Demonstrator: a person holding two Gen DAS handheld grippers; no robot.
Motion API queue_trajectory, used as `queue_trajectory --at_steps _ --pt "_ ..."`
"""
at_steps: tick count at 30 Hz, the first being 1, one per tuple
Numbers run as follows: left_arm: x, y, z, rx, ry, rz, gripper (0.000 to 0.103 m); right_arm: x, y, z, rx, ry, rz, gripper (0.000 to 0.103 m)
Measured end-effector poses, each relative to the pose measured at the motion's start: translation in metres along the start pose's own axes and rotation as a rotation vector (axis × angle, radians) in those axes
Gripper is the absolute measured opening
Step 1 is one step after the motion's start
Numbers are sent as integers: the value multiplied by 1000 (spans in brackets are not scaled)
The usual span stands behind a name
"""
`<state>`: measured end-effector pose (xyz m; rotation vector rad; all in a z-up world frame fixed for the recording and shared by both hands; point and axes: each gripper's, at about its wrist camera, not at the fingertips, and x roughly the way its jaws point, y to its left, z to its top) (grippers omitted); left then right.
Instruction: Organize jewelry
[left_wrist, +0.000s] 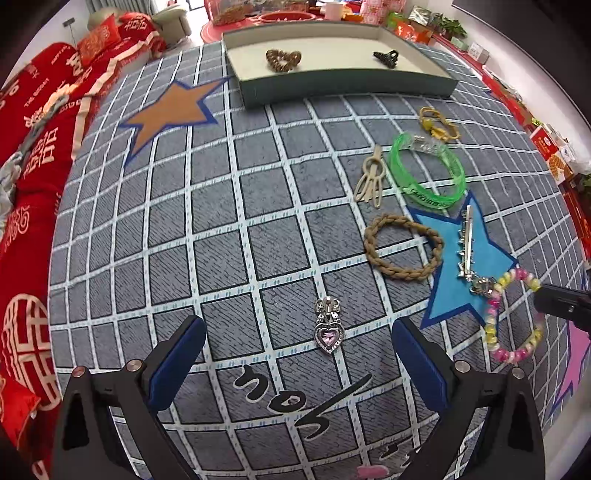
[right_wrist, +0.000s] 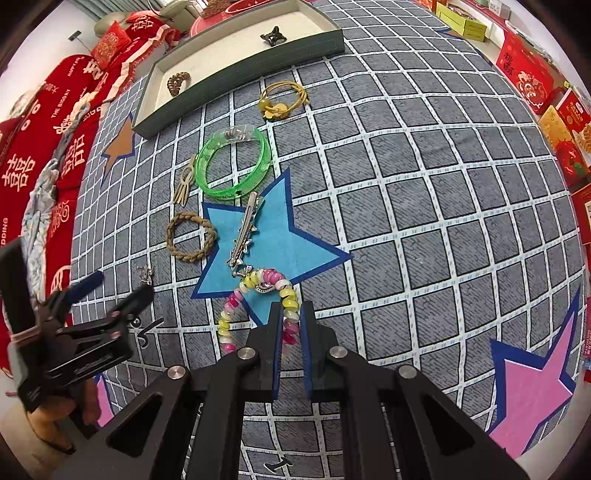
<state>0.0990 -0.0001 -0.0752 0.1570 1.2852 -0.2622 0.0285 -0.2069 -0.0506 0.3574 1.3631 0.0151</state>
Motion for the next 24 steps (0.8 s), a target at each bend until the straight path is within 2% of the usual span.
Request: queue_trajectory --at_steps 2,5,7,8,16,24 --pt "8 -1 1 6 26 -16 91 -2 -2 0 -1 -1 0 10" --pt "8 -6 -1 40 -1 -10 74 -2 -3 0 0 0 3 10" --pt "5 -11 -1 63 -21 -26 39 -3 -4 1 2 -1 5 10" --pt "4 -11 -1 62 -19 -40 30 -4 -5 2 2 -3 6 10" --pt "-10 0 3 -31 -36 -123 30 -14 -7 22 -5 -38 19 10" --pt "-35 5 43 -71 -116 -148 30 -29 -5 62 -23 -84 50 10"
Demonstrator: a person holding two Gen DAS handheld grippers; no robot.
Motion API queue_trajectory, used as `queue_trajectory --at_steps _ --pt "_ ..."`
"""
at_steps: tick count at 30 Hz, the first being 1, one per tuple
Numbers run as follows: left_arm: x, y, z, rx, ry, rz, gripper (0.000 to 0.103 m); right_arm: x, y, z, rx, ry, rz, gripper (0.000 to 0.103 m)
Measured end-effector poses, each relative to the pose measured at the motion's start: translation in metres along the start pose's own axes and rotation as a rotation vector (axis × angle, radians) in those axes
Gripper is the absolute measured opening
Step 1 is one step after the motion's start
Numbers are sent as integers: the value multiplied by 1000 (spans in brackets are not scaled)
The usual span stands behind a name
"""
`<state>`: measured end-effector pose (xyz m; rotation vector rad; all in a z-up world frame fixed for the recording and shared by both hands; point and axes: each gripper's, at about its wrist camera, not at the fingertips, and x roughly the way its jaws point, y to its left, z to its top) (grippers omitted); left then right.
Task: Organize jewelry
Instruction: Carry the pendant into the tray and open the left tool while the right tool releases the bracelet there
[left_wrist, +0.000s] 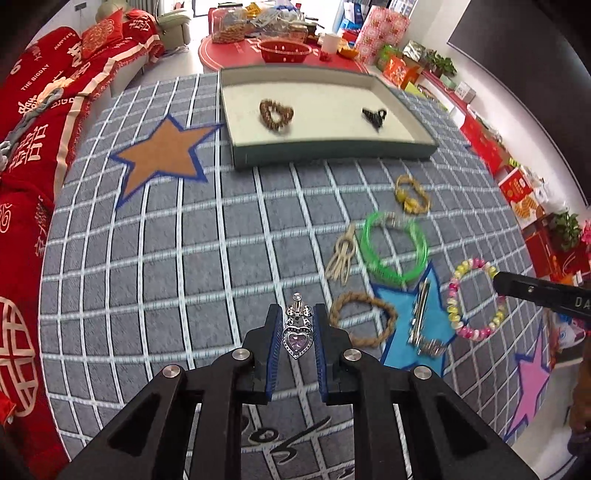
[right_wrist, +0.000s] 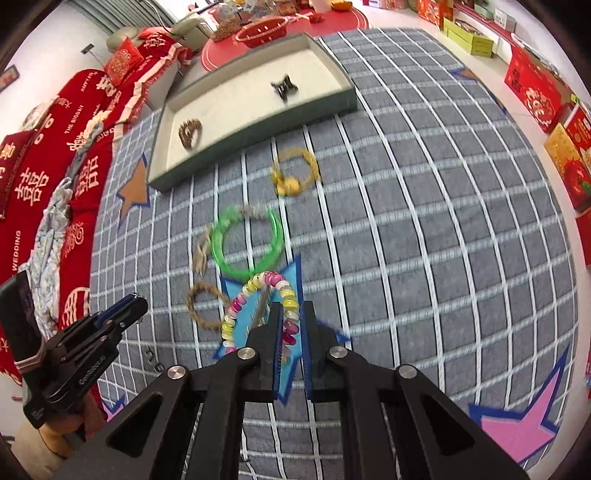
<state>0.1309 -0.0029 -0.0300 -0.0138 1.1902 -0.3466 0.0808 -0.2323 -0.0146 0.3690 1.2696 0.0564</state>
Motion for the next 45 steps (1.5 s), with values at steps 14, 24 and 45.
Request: queue_trajectory --at_steps 14,24,45 --pt "-8 1 101 11 -134 2 30 -8 -2 117 -47 -90 37 10" --pt "39 -7 176 -33 -163 41 30 24 0 204 -47 -127 77 10" --pt "127 -28 226 -2 -133 213 30 103 -25 284 32 -143 50 10"
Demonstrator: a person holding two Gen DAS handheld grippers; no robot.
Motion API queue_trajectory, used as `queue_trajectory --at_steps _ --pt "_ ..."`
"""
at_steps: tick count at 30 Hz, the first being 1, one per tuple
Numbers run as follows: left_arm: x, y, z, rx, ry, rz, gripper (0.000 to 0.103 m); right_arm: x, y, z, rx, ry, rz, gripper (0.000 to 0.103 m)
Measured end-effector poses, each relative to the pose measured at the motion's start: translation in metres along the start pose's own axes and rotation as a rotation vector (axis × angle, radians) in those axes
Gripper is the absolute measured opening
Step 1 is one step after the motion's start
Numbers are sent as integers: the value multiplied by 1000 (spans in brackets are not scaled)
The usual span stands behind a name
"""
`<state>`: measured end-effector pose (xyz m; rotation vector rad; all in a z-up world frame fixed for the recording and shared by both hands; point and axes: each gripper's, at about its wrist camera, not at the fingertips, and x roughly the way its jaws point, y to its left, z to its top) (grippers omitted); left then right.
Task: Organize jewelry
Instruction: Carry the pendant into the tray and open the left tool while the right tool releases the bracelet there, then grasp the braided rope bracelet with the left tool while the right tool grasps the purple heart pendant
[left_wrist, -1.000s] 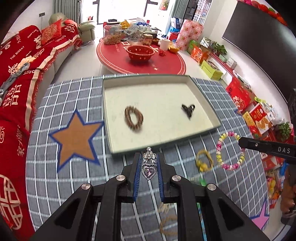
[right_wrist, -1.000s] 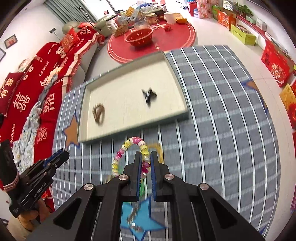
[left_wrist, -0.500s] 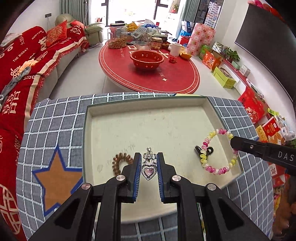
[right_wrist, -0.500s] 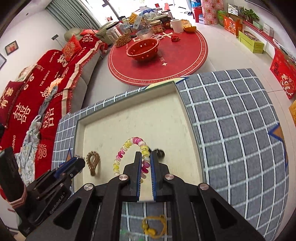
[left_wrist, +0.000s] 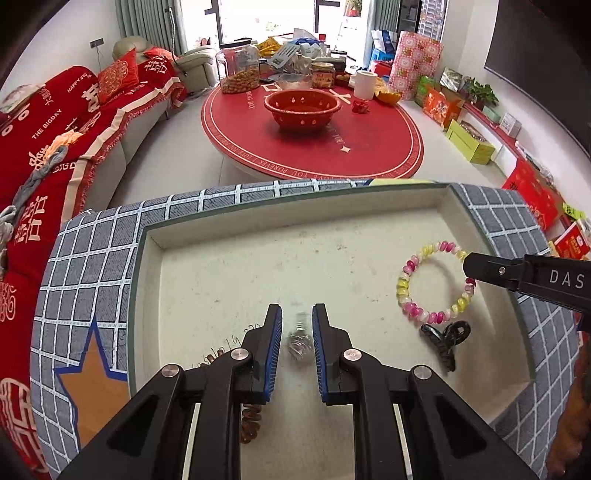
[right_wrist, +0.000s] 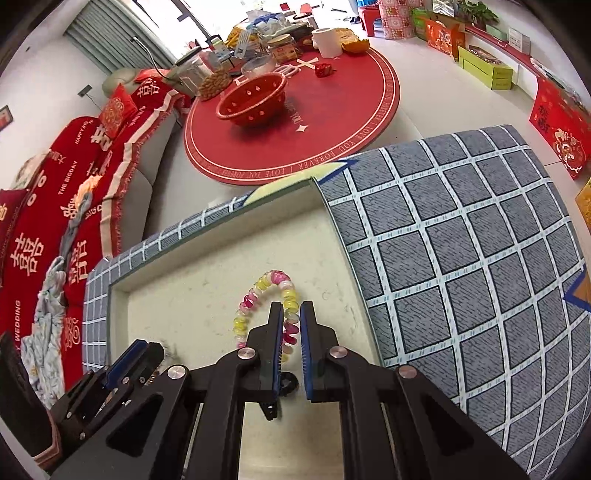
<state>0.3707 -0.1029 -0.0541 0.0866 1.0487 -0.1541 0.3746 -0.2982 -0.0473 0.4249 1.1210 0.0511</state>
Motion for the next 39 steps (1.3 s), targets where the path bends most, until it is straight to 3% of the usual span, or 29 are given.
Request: queue_trajectory --at_steps 5,13,15,17,18,19,20,21,22,24,27,33,35,39 --pt "10 -11 -4 61 47 34 30 15 -1 -5 -10 61 -16 10" --pt "-5 -12 -6 71 36 48 30 8 -5 -6 7 86 36 13" --pt "-15 -10 -7 68 17 46 30 -1 -4 -6 16 77 57 27" --pt "-25 -7 -7 63 6 40 30 -11 -3 -7 21 60 78 61" --pt "-31 -5 -9 56 0 36 35 -17 -1 -8 21 46 88 64" --pt "-34 -3 -10 52 -3 33 73 -23 0 -10 19 36 96 65" --pt "-39 -1 -11 44 -11 38 97 -27 1 -12 18 33 103 65" --pt "-48 2 -14 30 -36 56 103 -32 2 -14 20 31 111 65" --pt "-56 4 -18 24 -67 56 103 -36 4 -17 24 31 118 65" --pt "-64 7 -24 30 -53 51 103 -45 4 -24 28 25 132 67" --pt "-79 13 -39 29 -48 51 103 -60 5 -37 27 11 144 79" --pt "-104 31 -77 17 -15 31 103 -90 5 -74 21 -19 146 86" --pt "-110 39 -93 -3 8 16 103 -98 4 -88 21 -27 146 102" --pt "-123 54 -124 -1 46 -5 103 -116 5 -119 11 -44 139 103"
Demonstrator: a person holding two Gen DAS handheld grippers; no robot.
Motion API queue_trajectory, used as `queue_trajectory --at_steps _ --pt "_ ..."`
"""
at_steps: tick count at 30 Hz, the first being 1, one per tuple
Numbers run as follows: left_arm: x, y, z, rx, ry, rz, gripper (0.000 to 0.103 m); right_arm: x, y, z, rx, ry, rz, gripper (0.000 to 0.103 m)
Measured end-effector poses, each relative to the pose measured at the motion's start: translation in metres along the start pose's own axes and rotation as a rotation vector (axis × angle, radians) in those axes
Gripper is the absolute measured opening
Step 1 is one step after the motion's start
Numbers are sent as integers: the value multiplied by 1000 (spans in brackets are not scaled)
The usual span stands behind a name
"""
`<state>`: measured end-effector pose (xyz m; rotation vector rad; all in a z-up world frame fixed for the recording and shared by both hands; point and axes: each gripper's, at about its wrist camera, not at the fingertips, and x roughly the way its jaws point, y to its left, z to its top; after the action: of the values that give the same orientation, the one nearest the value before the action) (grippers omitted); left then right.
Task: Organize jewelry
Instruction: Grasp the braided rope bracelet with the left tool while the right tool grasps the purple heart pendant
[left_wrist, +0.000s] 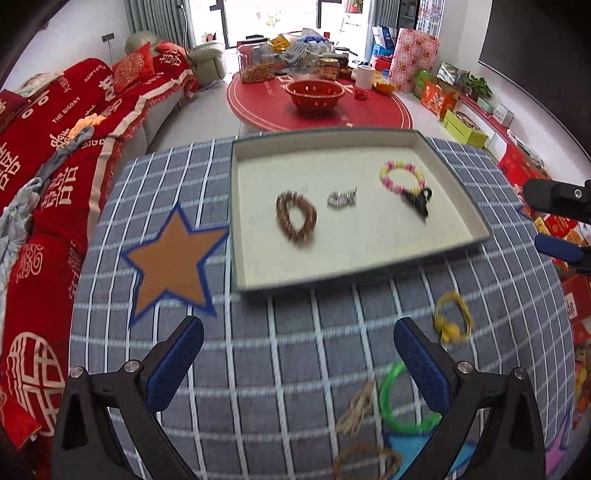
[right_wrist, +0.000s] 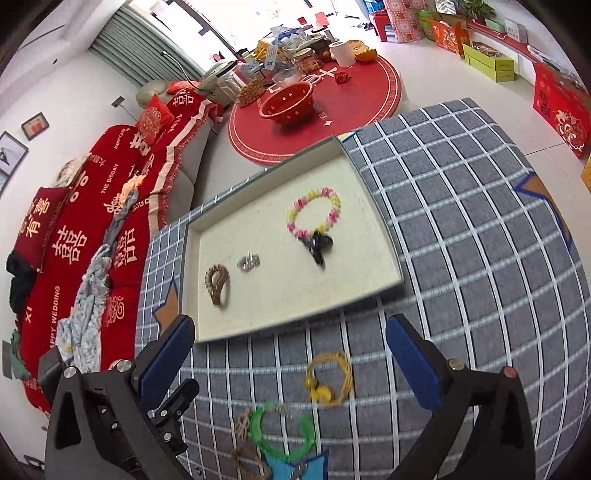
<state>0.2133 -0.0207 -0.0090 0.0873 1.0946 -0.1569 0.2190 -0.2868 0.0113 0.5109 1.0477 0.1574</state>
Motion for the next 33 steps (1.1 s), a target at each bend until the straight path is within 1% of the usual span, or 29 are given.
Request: queue_trajectory --at_steps 3,7,11,13,17,23,28,33 --pt "-6 11 -25 -5 47 -26 103 -9 0 -23 -4 17 -25 103" --pt "-7 22 -58 -11 112 -33 103 -7 -4 -55 15 116 -100 103" --pt "-5 27 -83 -25 161 -38 103 -4 -15 -94 67 195 -132 103" --pt "-3 28 -92 -23 176 -33 103 -2 -17 -115 70 223 -159 103" --pt "0 28 -100 -22 196 -47 103 0 -14 -149 52 267 -188 103" --pt "7 23 -103 1 212 -61 103 7 5 -184 -94 313 -239 103" --pt "12 14 -104 49 201 -60 103 10 13 -194 -151 320 -235 103" --pt "16 11 -103 66 201 -63 103 20 23 -202 -200 330 -243 103"
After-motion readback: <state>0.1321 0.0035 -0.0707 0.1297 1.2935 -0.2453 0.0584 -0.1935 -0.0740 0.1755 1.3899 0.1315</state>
